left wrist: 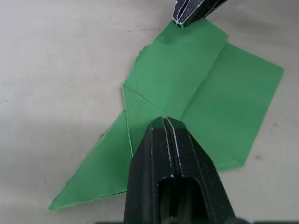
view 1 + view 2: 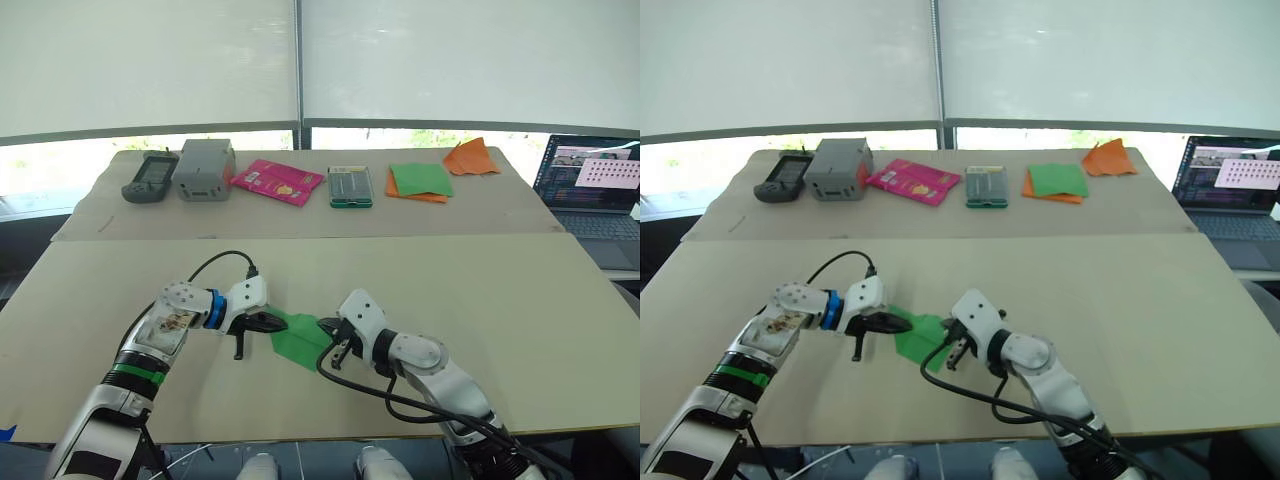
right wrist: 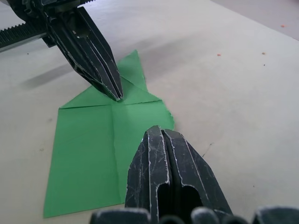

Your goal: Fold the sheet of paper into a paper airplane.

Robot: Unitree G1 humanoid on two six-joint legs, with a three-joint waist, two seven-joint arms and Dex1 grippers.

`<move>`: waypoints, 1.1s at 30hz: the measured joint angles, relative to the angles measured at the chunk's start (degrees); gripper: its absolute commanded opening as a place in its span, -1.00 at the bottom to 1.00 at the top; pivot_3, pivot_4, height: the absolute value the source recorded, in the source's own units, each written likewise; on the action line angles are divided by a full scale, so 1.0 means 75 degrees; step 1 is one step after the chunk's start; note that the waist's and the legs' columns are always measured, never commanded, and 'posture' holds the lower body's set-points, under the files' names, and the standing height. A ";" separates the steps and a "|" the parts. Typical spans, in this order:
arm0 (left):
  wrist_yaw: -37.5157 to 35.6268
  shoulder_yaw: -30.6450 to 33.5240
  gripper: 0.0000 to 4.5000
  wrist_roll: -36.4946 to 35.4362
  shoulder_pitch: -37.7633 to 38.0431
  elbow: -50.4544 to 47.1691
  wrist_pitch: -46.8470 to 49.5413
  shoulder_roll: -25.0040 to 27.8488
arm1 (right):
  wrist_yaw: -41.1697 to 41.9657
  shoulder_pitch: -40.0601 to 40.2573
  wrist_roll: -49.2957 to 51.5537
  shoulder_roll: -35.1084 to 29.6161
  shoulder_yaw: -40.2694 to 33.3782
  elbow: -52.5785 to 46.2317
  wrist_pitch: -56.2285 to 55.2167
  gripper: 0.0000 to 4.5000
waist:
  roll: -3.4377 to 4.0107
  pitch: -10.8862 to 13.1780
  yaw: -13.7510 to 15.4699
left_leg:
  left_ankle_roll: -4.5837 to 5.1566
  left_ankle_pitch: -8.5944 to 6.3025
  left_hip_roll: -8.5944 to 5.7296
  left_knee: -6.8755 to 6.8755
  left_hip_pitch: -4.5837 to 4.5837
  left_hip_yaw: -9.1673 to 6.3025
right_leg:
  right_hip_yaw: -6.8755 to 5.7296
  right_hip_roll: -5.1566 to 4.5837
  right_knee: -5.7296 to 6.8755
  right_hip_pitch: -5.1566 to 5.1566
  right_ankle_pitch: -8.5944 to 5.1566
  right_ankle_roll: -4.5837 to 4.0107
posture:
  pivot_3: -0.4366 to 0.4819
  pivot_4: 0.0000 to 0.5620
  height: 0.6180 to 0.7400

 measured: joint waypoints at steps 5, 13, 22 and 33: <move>0.0073 0.0023 -1.00 -0.0018 0.0078 -0.0100 0.0026 0.0041 | 0.0031 0.0018 -0.0019 -0.0057 0.0056 0.0507 -0.0139 -0.99 | 0.0000 -0.0001 -0.0001 | 0.0000 0.0000 0.0000 0.0000 0.0003 0.0000 | 0.0001 0.0000 0.0002 0.0003 0.0002 0.0002 | -0.05 -0.47 1.00; 0.0174 0.0176 -1.00 -0.0155 0.0295 -0.0320 0.0240 0.0064 | 0.0065 -0.0086 -0.0036 -0.0029 0.0129 0.0807 -0.0298 -0.99 | -0.0009 -0.0018 -0.0021 | 0.0000 0.0000 0.0000 -0.0002 0.0024 0.0000 | 0.0001 0.0000 0.0003 0.0014 -0.0001 -0.0003 | -0.05 -0.47 1.00; -0.0106 0.0926 -1.00 -0.1370 0.0608 -0.1232 0.1777 0.0345 | 0.0110 -0.0151 -0.0084 -0.0035 0.0239 0.0796 -0.0298 -0.99 | -0.0010 -0.0017 -0.0038 | 0.0000 0.0000 0.0001 -0.0004 0.0020 0.0001 | 0.0002 0.0000 0.0007 0.0005 -0.0002 -0.0004 | -0.05 -0.47 1.00; 0.0342 0.0676 -1.00 -0.1145 0.0901 -0.1435 0.1130 -0.0053 | 0.0016 -0.0209 -0.0154 0.0063 0.0295 0.0858 -0.0292 -0.99 | -0.0019 -0.0017 -0.0027 | 0.0000 0.0000 0.0002 -0.0007 0.0023 0.0001 | 0.0002 0.0000 0.0005 0.0003 -0.0001 -0.0007 | -0.05 -0.47 1.00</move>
